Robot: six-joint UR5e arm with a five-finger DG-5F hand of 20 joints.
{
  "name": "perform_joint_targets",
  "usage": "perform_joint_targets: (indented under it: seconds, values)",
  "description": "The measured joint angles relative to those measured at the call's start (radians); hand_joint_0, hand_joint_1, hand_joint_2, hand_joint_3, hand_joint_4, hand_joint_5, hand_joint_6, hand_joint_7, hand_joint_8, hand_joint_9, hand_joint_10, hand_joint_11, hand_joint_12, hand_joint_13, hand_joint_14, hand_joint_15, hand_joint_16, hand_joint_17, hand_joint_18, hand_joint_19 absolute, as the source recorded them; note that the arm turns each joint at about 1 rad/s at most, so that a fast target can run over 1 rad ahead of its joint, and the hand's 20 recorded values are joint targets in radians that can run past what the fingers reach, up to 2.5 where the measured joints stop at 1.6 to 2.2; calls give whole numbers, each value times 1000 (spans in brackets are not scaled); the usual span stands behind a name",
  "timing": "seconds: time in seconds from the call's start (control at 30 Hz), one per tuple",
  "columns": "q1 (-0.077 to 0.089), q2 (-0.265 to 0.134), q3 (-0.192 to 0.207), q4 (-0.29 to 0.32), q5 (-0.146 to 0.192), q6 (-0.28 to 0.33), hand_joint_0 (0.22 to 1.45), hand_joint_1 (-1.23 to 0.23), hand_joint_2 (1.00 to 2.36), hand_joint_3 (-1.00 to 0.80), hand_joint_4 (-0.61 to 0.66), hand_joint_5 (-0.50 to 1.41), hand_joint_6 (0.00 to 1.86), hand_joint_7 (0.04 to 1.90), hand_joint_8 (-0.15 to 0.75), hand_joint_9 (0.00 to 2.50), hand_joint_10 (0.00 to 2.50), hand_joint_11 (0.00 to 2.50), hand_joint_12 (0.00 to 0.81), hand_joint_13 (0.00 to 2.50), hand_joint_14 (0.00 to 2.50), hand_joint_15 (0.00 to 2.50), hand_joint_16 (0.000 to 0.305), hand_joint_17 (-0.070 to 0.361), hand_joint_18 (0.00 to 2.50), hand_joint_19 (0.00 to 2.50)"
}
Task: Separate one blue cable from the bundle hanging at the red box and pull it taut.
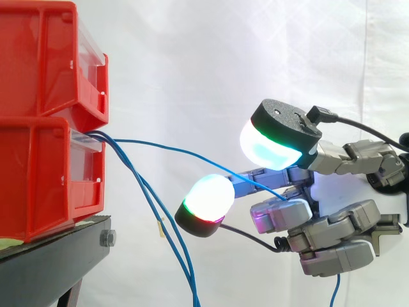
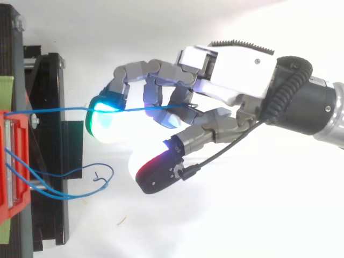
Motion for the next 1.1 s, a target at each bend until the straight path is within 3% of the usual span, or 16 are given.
perform_joint_targets:
  seconds: [0.13,0.17,0.23,0.27,0.3,0.33,0.4,0.67,1.0,1.1]
  values:
    - [0,0,0,-2,1,-4,362,-700,1000,-500,161,-258,502,1053,391,76,2500,1081,525,1317,2500,768,81,181,2217,1349]
    - [0,-1,-1,-2,0,-4,356,-699,1000,-500,163,-256,502,1055,401,73,2500,1105,515,1319,2500,790,244,183,2222,1294]
    - [0,-1,-4,-2,0,-4,351,-704,1000,-500,163,-256,502,1057,403,53,2500,1167,499,1317,2500,802,245,184,2227,1218]
    - [0,-1,-6,-2,0,-4,354,-732,1000,-500,121,-256,501,1060,398,30,2500,1231,496,1292,2500,823,239,179,2214,1214]
    - [-1,-1,-7,-1,-1,-4,379,-793,1000,-500,46,-258,502,1051,373,0,2500,1266,473,1164,2500,717,74,167,2142,1407]
    - [-2,-1,-9,-2,-2,-4,383,-817,1000,-500,26,-261,502,1046,369,0,2500,1282,471,1126,2500,739,75,168,2129,1461]
    - [-4,-1,-10,-2,-3,-4,418,-876,1000,-500,-56,-268,502,982,342,0,2500,1403,450,943,2500,728,71,159,2130,1952]
    - [-22,-1,-12,-1,-10,-3,442,-900,1000,-500,-75,-265,503,972,330,0,2500,1394,436,911,2500,736,68,152,2073,1911]
    - [-39,0,-12,-3,-11,26,406,-805,1000,-500,-29,-250,502,995,359,0,2500,1322,458,1019,2500,686,71,160,2163,1902]
    - [-43,0,-12,-3,-10,40,412,-707,1000,-500,-13,-243,502,1008,363,0,2500,1316,459,1064,2500,681,70,158,2168,1813]
